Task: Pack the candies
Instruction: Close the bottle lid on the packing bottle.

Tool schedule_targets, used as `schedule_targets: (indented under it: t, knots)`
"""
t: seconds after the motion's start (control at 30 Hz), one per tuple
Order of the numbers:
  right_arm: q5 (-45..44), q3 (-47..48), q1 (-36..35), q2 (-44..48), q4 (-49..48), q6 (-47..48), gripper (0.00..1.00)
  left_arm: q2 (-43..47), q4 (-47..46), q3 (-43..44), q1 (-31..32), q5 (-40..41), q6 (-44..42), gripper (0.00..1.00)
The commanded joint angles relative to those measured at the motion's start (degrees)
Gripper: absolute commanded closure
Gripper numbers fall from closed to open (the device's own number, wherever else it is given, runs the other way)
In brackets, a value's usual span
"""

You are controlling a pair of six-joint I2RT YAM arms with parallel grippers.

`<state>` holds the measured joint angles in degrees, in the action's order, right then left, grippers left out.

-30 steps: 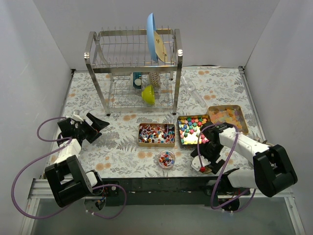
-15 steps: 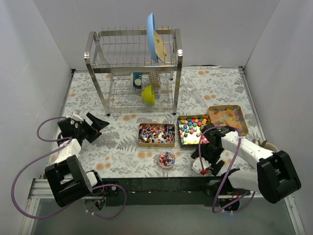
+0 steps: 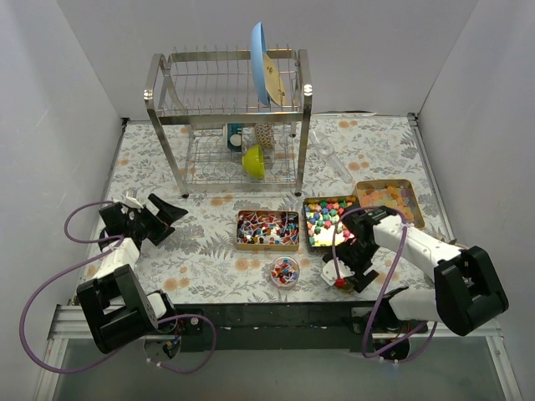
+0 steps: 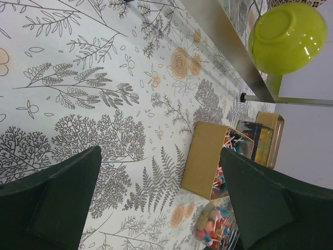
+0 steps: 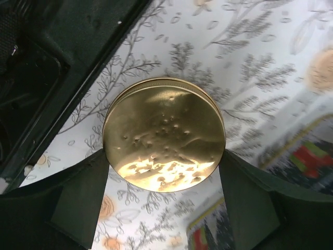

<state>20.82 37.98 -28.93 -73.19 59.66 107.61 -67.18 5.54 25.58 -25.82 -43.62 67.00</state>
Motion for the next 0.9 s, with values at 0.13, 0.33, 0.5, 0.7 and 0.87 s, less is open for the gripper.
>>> schedule_targets:
  t: [0.13,0.33,0.5,0.7,0.87]
  knots:
    - [6.78,21.6,-5.51,-1.16,10.3,-13.9,0.24,2.22,0.78,1.66,3.23,0.2,-3.27,0.02]
    - [4.76,32.15,-17.11,-7.14,7.24,-31.04,0.25,5.91,2.81,2.19,10.78,-0.77,-5.47,0.02]
    - [-1.3,35.41,-27.56,-12.15,2.58,-39.75,0.25,8.38,6.15,3.42,15.36,3.0,-8.56,0.02]
    - [-4.29,37.52,-32.85,-17.6,-1.03,-48.45,0.27,8.46,5.98,5.62,15.54,1.08,-6.98,0.02]
    - [-7.98,37.52,-34.44,-21.2,-1.21,-49.96,0.28,10.22,5.89,5.35,15.45,0.99,-6.27,0.02]
